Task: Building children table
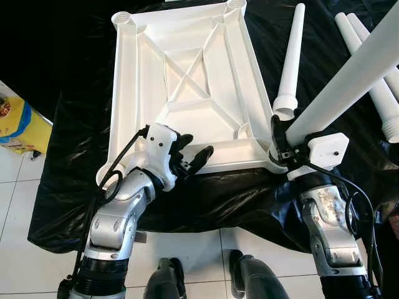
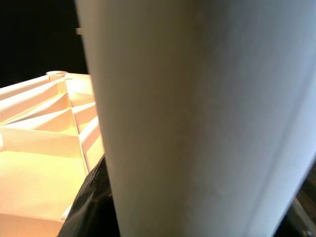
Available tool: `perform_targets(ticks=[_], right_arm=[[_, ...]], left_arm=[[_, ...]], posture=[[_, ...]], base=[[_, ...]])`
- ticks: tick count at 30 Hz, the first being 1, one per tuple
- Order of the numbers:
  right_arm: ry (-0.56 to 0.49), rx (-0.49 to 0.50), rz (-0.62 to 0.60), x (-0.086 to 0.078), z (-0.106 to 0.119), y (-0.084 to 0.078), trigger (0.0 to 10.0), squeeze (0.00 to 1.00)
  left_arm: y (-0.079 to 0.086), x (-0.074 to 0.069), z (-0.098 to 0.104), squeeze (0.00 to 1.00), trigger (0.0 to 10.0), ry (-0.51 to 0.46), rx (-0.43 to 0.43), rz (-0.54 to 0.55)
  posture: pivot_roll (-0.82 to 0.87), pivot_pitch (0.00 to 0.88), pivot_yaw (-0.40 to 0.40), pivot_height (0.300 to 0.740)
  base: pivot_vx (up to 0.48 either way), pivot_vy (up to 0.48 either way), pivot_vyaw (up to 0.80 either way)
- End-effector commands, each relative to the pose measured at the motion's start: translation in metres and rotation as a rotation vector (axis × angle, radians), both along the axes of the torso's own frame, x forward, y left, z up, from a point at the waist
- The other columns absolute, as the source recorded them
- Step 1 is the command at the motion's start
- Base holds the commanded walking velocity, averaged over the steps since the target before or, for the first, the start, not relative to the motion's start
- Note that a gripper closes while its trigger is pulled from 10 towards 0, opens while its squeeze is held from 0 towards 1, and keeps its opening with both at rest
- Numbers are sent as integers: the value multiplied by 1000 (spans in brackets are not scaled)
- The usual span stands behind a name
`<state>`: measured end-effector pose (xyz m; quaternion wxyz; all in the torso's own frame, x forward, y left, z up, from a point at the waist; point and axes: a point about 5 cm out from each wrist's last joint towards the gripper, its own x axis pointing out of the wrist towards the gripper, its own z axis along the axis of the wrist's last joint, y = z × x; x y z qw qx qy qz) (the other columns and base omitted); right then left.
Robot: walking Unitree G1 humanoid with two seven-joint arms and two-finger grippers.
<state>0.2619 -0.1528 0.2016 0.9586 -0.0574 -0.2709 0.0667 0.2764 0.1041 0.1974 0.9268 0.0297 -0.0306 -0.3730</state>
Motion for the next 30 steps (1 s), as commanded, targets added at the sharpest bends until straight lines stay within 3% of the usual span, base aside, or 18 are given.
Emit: perform_targets(ticks=[1, 30], right_arm=[[13, 5, 4, 0, -2, 0, 10000, 0], [-12, 18, 11, 9, 1, 2, 10000, 0]], left_arm=[[1, -1, 0, 0, 10000, 0, -5, 8], [-1, 8, 2, 0, 10000, -29, 12, 31]], posture=[[-9, 269, 45, 740], [-14, 212, 44, 740]], base=[[0, 0, 0], [0, 0, 0]])
